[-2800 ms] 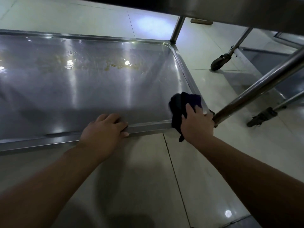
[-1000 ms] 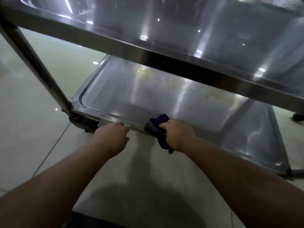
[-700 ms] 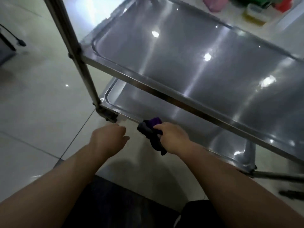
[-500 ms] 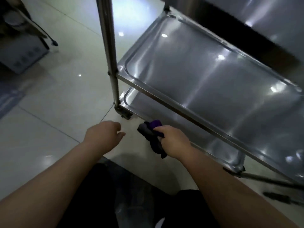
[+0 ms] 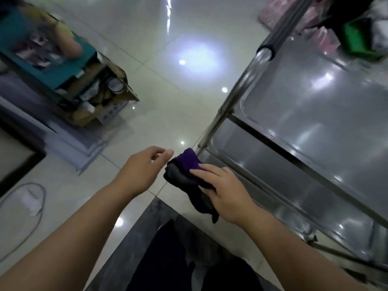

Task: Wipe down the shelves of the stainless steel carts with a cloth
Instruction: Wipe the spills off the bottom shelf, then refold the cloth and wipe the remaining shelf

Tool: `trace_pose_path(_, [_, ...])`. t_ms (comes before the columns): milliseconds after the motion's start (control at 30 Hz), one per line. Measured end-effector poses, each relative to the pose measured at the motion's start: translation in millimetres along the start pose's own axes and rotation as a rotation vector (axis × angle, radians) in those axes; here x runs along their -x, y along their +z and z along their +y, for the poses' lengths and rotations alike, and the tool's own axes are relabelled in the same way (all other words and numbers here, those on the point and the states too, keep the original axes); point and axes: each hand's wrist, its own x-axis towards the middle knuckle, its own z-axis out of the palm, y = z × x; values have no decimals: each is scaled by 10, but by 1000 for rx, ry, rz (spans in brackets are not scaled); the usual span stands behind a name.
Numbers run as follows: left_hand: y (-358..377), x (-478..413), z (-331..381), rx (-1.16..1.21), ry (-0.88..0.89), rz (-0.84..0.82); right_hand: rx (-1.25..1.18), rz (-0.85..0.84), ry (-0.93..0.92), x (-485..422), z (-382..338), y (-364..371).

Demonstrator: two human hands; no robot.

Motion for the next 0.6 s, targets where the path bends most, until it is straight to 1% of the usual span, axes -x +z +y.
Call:
trace_pose_path(67, [-234,-44,205,183,-30,-61,10,64,-94,-145,-274,-160])
trace_pose_path(100, [-340,-78,305,229,-23,-77,21,103,-135,-227,-383,-231])
trace_pose_path(200, [-647,-219,557,260,27,-33,91,181,-216,-499,-588,-420])
trace_pose_path(300, [-910,-403,725,339,39,40,75,107,-214,-814,-631,-553])
trace_pose_path(367, [-1033,-551,835,329,56,74,20,76,-191,-1053,-647,-587])
trace_pose_path(500, [-1253,-967,1023,256,50,126,-57,115,-177,-1668,-718,-579])
trace_pose_path(600, [-1501,-1362,1187,336,38,188,-49,170,-203,-2219,-813,-599])
